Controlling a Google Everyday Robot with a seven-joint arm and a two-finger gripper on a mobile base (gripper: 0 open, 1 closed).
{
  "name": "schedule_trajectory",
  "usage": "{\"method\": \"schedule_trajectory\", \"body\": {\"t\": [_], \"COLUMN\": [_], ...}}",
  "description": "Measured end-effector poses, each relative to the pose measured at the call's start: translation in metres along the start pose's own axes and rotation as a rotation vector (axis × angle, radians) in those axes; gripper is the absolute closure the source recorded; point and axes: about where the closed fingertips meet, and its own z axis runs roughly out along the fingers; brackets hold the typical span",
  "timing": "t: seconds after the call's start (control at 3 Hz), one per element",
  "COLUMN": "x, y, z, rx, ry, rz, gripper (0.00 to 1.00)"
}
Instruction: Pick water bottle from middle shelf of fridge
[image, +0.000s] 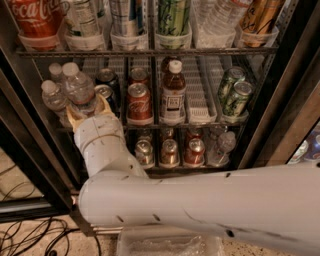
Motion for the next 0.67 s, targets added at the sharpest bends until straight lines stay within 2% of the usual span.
{"method": "schedule_trajectory", "body": {"t": [0.33,0.67], "x": [0.0061,0.0022], "y": [0.0007,0.0002], "z": [-0.0003,0.0002], "rx": [0.0,-0.006], "ry": [0.0,-0.003], "rz": [0.0,0.004], "gripper": [1.0,1.0]}}
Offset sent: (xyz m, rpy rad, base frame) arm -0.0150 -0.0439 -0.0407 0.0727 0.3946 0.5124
